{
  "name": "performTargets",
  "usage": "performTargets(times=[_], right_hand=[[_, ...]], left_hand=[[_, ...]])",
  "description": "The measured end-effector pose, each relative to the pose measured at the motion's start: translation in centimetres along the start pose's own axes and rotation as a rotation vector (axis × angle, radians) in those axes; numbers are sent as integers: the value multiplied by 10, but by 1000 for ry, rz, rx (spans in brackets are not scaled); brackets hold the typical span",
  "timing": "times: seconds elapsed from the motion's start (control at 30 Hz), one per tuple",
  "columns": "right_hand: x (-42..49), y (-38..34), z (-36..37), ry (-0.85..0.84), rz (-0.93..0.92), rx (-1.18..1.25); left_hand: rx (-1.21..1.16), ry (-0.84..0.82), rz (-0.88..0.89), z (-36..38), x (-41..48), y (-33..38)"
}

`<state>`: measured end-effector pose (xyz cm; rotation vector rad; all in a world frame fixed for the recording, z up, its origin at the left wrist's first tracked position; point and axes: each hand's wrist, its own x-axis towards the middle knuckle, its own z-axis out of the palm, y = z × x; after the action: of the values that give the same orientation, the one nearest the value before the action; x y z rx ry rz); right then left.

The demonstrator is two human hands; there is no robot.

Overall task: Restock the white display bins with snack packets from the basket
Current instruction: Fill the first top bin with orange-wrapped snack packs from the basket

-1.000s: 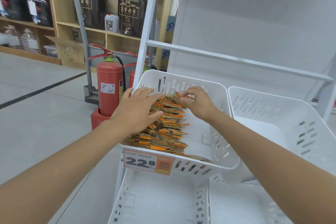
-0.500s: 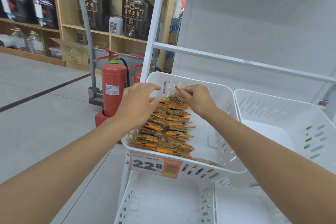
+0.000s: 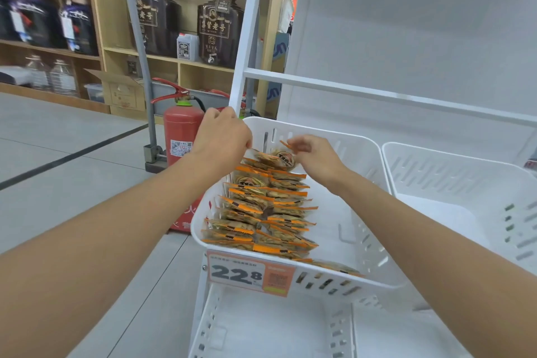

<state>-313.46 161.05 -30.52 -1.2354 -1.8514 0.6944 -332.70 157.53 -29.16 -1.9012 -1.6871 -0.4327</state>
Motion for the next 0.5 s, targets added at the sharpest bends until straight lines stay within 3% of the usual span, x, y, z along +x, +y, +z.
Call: performTargets(times=[0.1, 0.2, 0.27, 0.37, 0.5], right_hand=[[-2, 12, -7, -20, -36, -236], [1, 17, -11, -28, -59, -355], [1, 20, -13, -35, -52, -471], [-4, 17, -18, 44, -95, -492], [-13, 12, -16, -114, -75, -505]], left_hand=[[179, 10, 123, 1, 4, 3], [125, -65, 337, 0, 9, 15], [81, -164, 285, -9, 10, 19], [247, -76, 256, -15, 12, 14], [260, -128, 282, -8, 7, 17]])
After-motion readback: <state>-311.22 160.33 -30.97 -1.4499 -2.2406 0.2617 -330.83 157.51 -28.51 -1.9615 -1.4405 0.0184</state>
